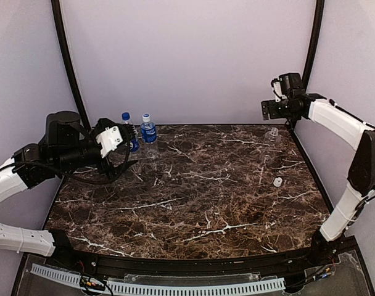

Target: Unscrew the bottle caps

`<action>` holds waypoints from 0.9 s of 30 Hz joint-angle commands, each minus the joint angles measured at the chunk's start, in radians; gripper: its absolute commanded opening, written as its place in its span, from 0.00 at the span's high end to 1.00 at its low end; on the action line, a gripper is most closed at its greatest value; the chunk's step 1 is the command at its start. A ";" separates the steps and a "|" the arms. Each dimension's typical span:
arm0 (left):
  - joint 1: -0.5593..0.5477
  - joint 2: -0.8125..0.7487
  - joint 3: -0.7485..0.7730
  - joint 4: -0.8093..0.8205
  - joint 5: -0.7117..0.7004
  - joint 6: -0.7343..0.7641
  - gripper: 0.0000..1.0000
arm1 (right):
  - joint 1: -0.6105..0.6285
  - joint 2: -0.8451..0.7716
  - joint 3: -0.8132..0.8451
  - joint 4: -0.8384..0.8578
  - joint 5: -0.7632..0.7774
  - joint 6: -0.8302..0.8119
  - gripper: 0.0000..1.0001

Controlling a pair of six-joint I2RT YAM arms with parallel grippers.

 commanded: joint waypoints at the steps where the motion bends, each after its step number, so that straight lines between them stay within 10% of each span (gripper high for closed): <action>1: 0.100 0.061 0.062 -0.007 -0.168 -0.088 0.00 | 0.001 -0.068 0.102 -0.102 -0.369 -0.053 0.01; 7: 0.400 0.322 0.411 -0.371 0.001 -0.316 0.04 | 0.103 -0.187 0.026 0.102 -0.945 -0.134 0.01; 17: 0.536 0.664 0.724 -0.320 0.224 -0.453 0.16 | 0.281 -0.263 -0.152 0.380 -0.928 -0.110 0.01; 27: 0.562 0.846 0.792 -0.249 0.129 -0.517 0.13 | 0.345 -0.269 -0.207 0.356 -0.902 -0.130 0.01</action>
